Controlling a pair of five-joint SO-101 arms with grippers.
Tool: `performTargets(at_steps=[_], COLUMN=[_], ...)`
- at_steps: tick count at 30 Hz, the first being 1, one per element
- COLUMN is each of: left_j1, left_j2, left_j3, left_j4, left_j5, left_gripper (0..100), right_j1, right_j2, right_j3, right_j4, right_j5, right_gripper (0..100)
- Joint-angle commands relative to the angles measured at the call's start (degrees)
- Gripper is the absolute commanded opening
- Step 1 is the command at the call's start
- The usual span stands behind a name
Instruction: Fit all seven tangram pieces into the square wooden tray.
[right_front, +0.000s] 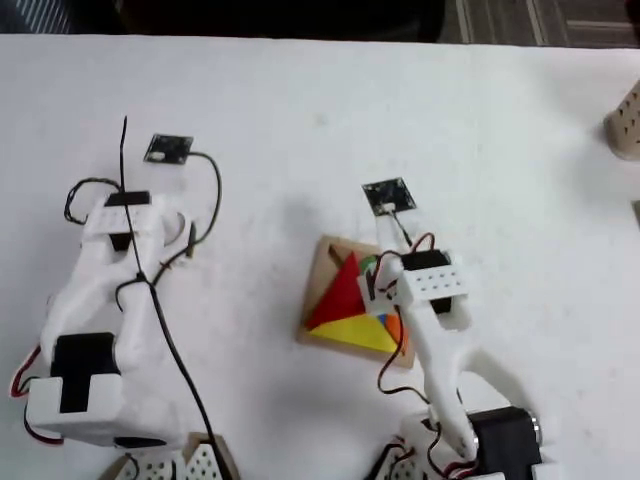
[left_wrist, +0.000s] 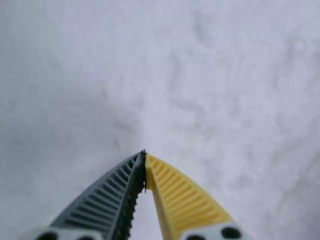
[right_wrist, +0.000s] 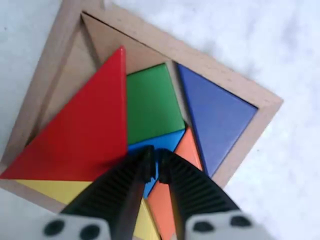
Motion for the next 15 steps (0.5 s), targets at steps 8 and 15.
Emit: performTargets(at_steps=[8,15], left_j1=[-0.1,-0.1], left_j2=[-2.8,-2.8], left_j3=[0.0,0.0], left_j4=[-2.0,-2.0], left_j5=[-0.6,-0.6], left_gripper=[2,2], right_j1=[-1.9,-5.5], right_j2=[-1.4,-1.0], right_j3=[-1.8,-1.6], right_j4=[-6.5,-8.8], right_j5=[-3.0,-2.9], right_gripper=[1.8,2.1])
